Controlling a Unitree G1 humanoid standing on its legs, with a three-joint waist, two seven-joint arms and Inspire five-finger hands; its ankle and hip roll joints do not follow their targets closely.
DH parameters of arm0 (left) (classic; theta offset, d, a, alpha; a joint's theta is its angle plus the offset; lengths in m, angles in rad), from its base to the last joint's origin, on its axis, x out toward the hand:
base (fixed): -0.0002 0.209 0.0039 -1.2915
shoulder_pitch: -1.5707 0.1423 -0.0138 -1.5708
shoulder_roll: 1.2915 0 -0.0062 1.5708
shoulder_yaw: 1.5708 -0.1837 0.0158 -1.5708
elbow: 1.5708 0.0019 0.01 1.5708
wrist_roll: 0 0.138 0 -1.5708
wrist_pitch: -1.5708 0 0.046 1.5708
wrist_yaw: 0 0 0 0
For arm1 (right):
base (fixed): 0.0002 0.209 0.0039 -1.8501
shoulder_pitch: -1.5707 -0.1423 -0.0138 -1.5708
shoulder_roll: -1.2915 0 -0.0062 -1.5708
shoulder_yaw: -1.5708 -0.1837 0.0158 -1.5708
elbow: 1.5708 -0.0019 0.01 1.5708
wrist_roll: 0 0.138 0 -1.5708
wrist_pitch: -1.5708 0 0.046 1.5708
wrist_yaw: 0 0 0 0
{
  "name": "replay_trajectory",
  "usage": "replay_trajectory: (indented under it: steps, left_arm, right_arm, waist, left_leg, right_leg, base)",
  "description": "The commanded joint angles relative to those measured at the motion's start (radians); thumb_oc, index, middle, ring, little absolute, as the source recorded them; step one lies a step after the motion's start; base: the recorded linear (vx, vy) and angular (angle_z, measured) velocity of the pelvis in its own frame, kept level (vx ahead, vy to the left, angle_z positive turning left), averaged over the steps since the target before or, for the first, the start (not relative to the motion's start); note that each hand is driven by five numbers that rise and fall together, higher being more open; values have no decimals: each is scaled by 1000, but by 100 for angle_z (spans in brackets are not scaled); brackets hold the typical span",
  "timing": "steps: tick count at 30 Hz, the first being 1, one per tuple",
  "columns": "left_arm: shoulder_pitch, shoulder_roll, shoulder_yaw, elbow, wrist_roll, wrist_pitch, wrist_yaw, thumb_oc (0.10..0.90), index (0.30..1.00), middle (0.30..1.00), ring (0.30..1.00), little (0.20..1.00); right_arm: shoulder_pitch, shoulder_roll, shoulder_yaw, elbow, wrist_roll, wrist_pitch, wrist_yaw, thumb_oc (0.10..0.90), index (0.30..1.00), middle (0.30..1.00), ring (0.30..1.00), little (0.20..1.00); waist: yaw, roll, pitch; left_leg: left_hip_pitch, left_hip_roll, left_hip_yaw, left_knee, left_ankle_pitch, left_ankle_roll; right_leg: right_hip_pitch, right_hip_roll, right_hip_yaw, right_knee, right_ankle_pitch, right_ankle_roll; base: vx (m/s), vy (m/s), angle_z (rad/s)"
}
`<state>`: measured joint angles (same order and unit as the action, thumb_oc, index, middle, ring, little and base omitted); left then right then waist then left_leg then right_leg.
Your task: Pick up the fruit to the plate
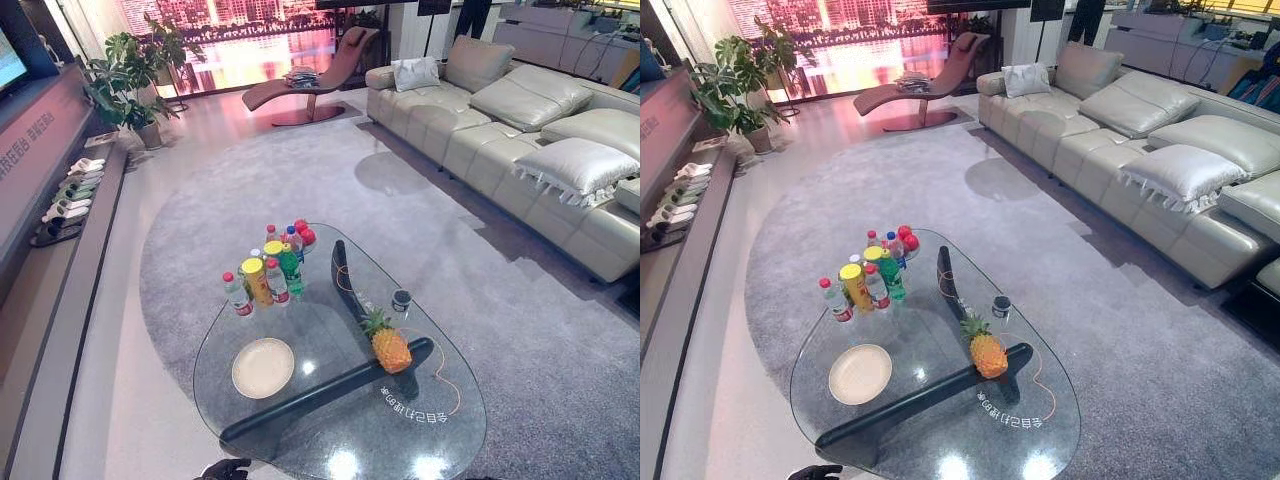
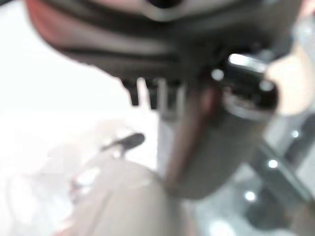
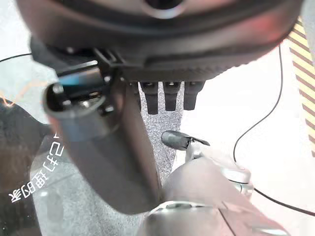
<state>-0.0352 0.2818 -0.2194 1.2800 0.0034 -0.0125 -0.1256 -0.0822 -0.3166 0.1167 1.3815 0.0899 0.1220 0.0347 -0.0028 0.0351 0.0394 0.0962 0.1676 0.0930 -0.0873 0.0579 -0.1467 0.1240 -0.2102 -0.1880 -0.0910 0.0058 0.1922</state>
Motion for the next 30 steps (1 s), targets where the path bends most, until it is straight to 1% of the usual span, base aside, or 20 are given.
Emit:
replay_trajectory:
  steps: [1,2,4,23,30]
  left_arm:
    - [-71,-3,-1,81,0,-3,-23,800,900,900,900,900]
    - [-69,-3,-2,79,-5,-21,-29,800,900,900,900,900]
    - [-66,2,2,75,-13,-33,-39,800,900,900,900,900]
    - [-81,14,-1,78,2,-6,-23,800,900,900,900,900]
    - [-78,21,3,81,8,7,-18,800,900,900,900,900]
  right_arm:
    - [-29,9,8,71,-4,15,-15,800,900,900,900,900]
    - [-29,11,12,67,-2,19,-17,800,900,900,900,900]
    - [-31,8,11,63,-2,24,-12,800,900,900,900,900]
    - [-36,-2,13,69,-8,23,-14,800,900,900,900,900]
    - [-34,-9,7,72,-11,32,-16,800,900,900,900,900]
  waist:
    - [10,-39,37]
    - [10,-39,38]
    - [11,-40,39]
    - [10,-41,34]
    - [9,-39,37]
  left_leg:
    - [28,30,22,0,-26,2]
    - [27,31,22,0,-24,1]
    - [28,31,22,0,-25,1]
    - [30,33,21,0,-24,0]
    - [33,35,21,0,-23,0]
  right_leg:
    - [13,-27,-11,4,59,-7]
    - [12,-27,-10,4,60,-7]
    - [11,-27,-11,5,60,-7]
    - [14,-28,-10,6,58,-6]
    - [16,-27,-11,7,56,-7]
  base:
    - [-228,47,-37]
    - [0,0,0]
    - [0,0,0]
    - [0,0,0]
    - [0,0,0]
